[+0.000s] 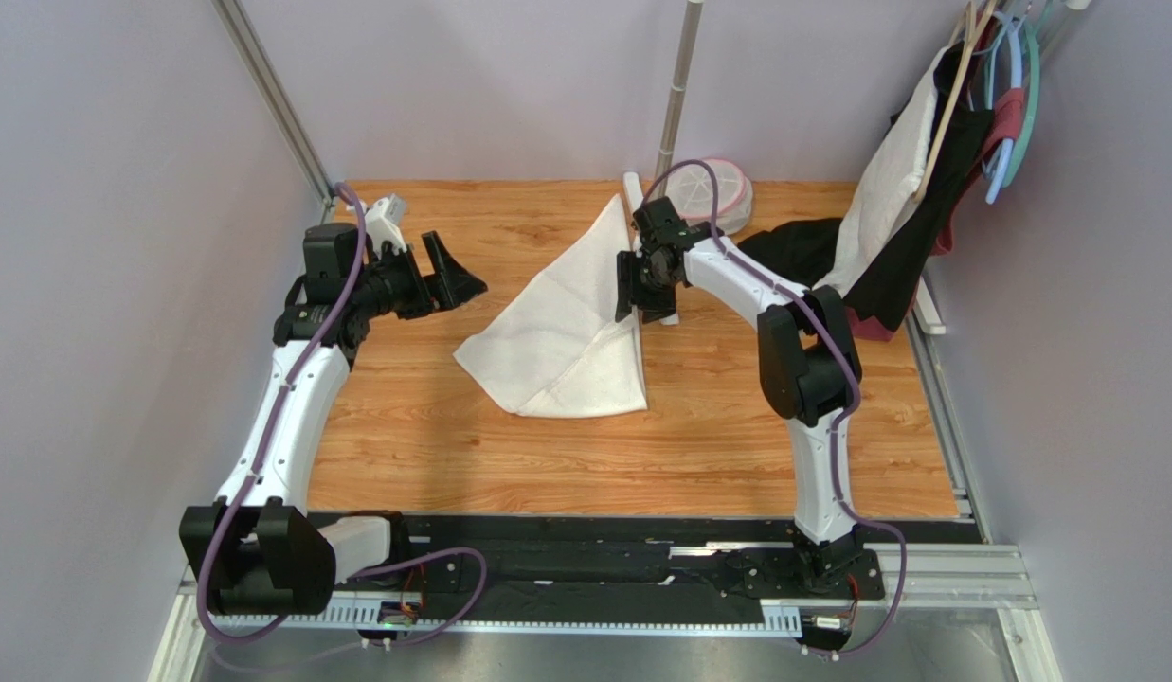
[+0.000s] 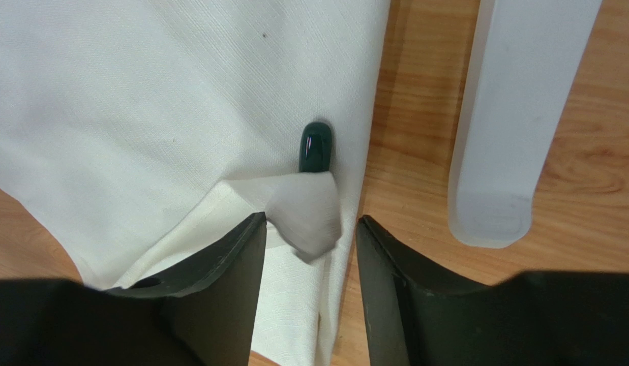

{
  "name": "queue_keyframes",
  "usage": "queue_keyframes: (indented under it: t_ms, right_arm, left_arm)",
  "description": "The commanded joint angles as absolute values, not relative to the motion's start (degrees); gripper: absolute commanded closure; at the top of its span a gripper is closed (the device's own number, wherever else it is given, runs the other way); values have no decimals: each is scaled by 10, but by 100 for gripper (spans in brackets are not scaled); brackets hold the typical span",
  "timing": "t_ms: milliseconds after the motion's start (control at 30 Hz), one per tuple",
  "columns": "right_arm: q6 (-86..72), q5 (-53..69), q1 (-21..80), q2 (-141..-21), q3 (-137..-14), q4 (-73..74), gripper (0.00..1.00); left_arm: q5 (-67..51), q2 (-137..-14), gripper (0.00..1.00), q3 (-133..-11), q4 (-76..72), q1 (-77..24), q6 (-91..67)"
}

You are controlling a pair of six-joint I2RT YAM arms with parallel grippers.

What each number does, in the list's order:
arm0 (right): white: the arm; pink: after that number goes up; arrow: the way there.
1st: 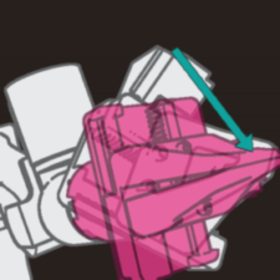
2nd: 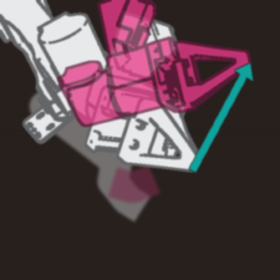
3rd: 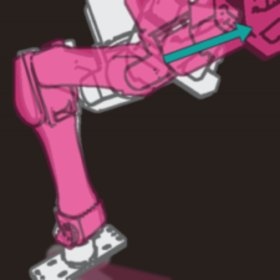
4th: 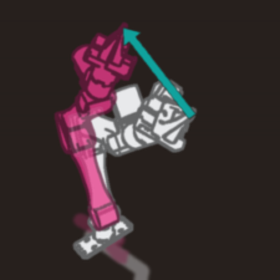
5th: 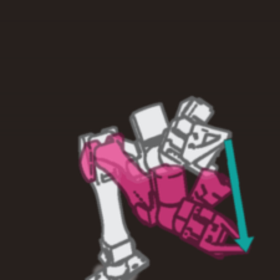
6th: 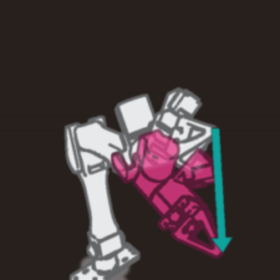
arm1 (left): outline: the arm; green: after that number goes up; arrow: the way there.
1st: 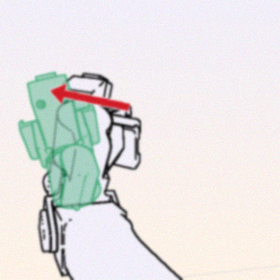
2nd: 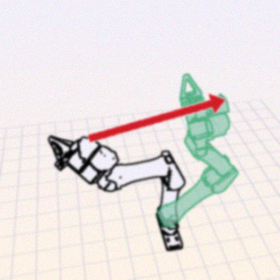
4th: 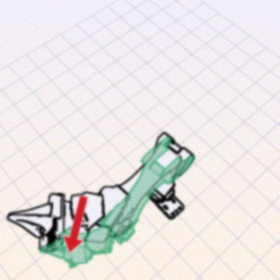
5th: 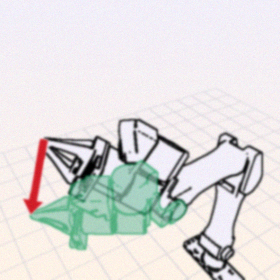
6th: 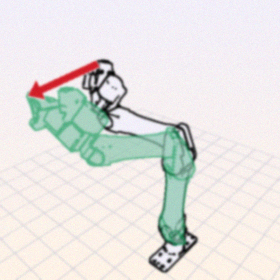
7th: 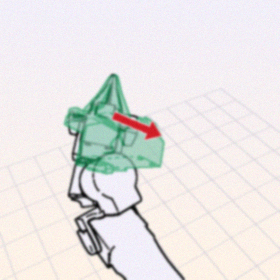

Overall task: Fold the napkin, place the utensils inside, and roll it up
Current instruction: Fold the napkin

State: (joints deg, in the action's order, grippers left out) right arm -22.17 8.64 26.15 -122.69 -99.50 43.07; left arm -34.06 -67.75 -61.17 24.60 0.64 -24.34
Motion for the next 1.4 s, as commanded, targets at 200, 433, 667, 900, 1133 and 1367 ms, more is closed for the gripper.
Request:
queue_keyframes:
  t_ms: [200,433,667,900,1133,1367]
  right_arm:
    - [-205,119,258,-1173,-1075,445,39]
    - [-205,160,258,-1071,-857,379,42]
    - [-210,193,251,-1077,-789,295,51]
    - [-209,214,220,-1139,-855,270,55]
    - [-208,257,204,-1204,-919,265,59]
    - [-205,273,203,-1243,-948,265,61]
  left_arm:
    - [-344,-687,3,-605,226,10,-248]
    - [-329,-695,4,-606,231,11,-243]
    - [-325,-708,4,-606,236,10,-241]
    - [-316,-713,4,-609,239,10,-236]
    - [-316,-720,4,-611,242,11,-235]
    - [-316,-725,4,-614,245,10,-234]
